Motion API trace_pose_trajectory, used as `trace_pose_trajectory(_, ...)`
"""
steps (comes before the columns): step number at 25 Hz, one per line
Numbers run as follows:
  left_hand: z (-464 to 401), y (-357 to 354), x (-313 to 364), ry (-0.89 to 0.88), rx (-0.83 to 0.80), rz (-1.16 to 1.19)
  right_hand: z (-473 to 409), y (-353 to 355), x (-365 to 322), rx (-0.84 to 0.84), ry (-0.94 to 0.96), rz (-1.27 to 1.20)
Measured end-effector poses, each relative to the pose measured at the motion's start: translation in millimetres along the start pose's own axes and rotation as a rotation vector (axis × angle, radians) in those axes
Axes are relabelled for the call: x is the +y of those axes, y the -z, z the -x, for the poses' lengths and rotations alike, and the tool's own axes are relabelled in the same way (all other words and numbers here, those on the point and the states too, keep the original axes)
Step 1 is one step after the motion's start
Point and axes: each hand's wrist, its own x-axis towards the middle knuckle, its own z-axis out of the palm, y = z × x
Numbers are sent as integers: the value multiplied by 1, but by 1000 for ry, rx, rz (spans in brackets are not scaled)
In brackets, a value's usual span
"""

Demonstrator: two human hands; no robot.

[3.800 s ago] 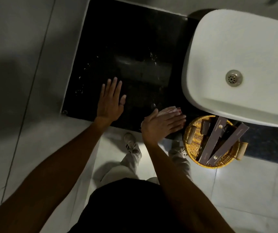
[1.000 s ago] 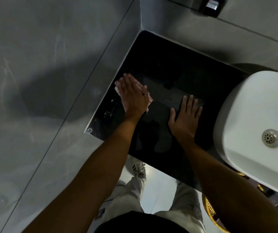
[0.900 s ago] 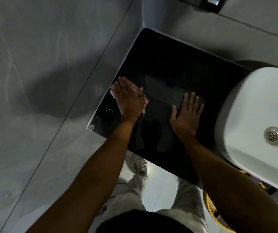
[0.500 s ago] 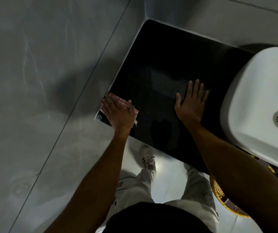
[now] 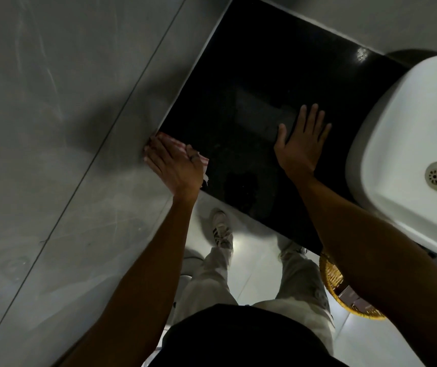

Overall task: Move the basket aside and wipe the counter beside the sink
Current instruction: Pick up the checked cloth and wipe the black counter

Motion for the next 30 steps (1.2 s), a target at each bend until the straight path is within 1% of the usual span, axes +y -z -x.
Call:
trace_pose_trajectory(4,12,-2,2,114,-48,76,0,2,-1,-7,5,1)
trace_pose_trajectory(6,22,-2,4,122,-79,97,-1,2,-2,-11,7,2)
trace_pose_trajectory(11,71,-9,18,-9,-125,94,2,7,-1,-19,11,36)
trace_pose_trajectory(17,87,-9,27,-17,-161,89,3,7,-2,-27,29,24)
trace_pose_trajectory(20,107,-7,37,-6,-170,140,0,13,4,-42,56,24)
trace_pose_trajectory(25,153,-24,58,-164,-189,143,0,3,26,-66,47,51)
trace_pose_trajectory(28,156,-23,58,-183,-181,140,2,7,29,-67,64,45)
trace_pose_trajectory(30,144,-22,46,-209,-158,129,5,9,29,-67,115,48)
